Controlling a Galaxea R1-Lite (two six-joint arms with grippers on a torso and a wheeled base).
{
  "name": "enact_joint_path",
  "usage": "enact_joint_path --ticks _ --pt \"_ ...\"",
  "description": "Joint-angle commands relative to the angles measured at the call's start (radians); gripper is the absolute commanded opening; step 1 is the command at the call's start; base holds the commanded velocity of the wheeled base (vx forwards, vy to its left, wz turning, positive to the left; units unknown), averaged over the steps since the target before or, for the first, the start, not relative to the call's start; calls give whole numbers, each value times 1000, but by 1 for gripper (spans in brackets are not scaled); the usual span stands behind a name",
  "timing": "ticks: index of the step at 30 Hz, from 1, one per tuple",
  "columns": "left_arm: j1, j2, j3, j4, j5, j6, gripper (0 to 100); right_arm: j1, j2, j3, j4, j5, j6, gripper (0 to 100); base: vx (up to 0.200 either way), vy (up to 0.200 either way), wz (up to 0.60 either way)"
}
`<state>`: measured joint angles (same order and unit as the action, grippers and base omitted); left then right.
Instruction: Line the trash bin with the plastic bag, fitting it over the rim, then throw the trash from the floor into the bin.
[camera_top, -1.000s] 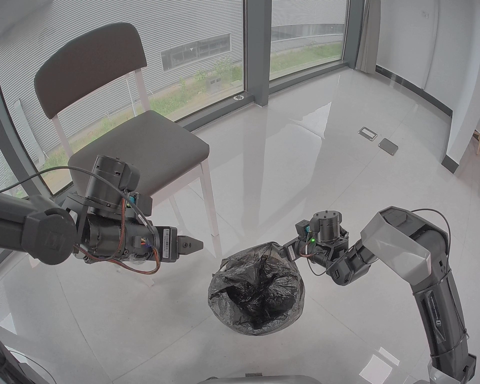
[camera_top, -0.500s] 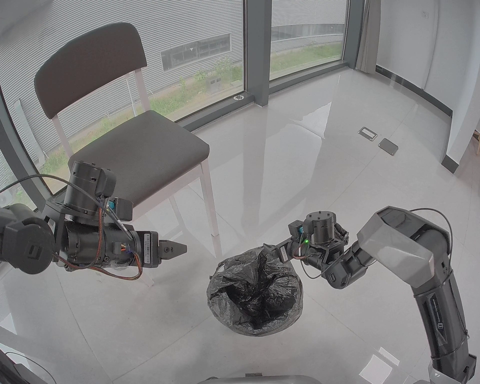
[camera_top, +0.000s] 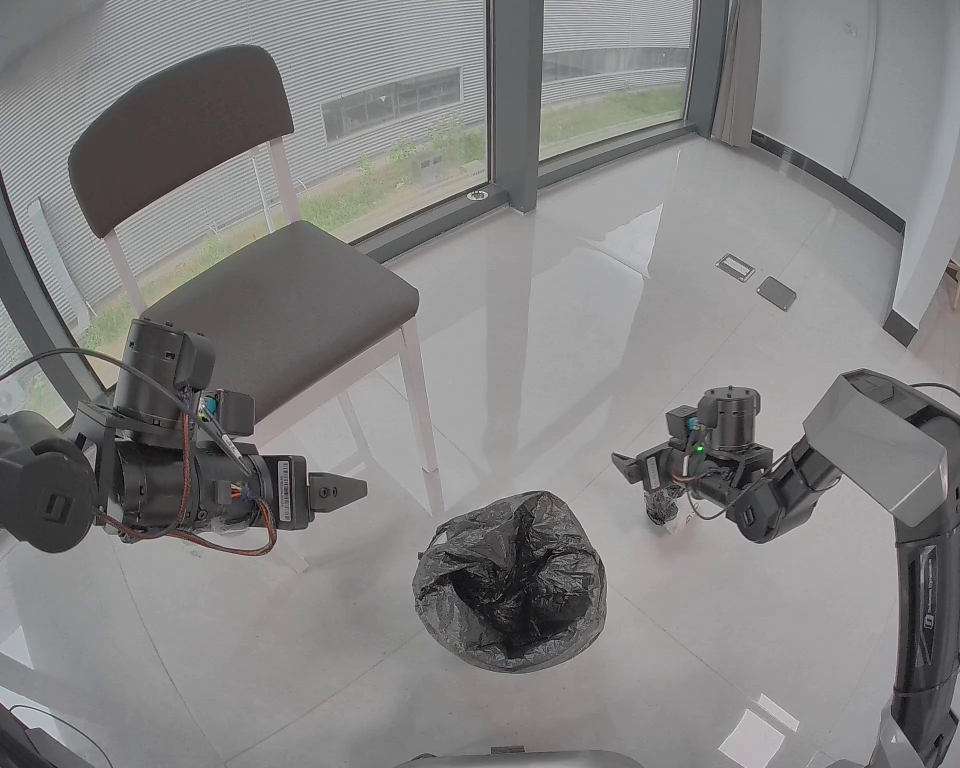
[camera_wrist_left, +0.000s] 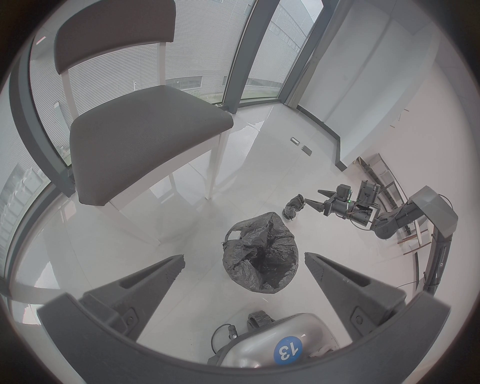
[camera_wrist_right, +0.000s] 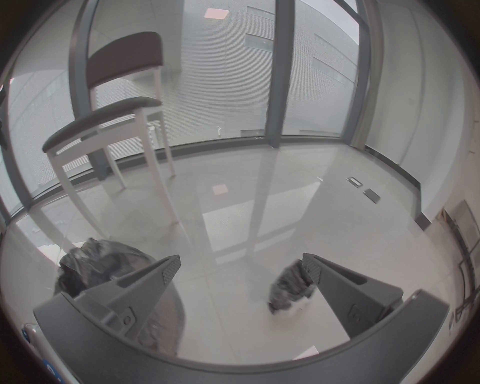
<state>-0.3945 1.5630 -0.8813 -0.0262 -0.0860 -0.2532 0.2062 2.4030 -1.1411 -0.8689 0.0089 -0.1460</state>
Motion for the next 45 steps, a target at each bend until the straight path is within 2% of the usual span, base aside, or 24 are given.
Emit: enact_joint_path --ticks 1,5,9,11,19,30,45 --pt "-11 6 2 -3 -1 0 100 -125 31 41 1 2 -3 100 0 0 0" --pt "-27 45 -16 -5 0 -1 100 -192 94 21 5 3 -7 100 0 0 0" --pt "-38 88 -33 -38 3 -9 100 -228 156 -37 11 3 -7 100 0 0 0" --pt "-58 109 -41 -52 8 -44 100 -241 196 -83 13 5 -6 100 0 0 0" --pt "-86 154 -54 -54 9 -72 100 -243 344 -263 21 3 6 100 0 0 0" --pt "-92 184 -74 -54 31 -84 100 -223 493 -591 179 -1 71 100 0 0 0" --pt "-115 180 -76 -58 45 -87 100 -205 608 -833 269 -1 115 100 0 0 0"
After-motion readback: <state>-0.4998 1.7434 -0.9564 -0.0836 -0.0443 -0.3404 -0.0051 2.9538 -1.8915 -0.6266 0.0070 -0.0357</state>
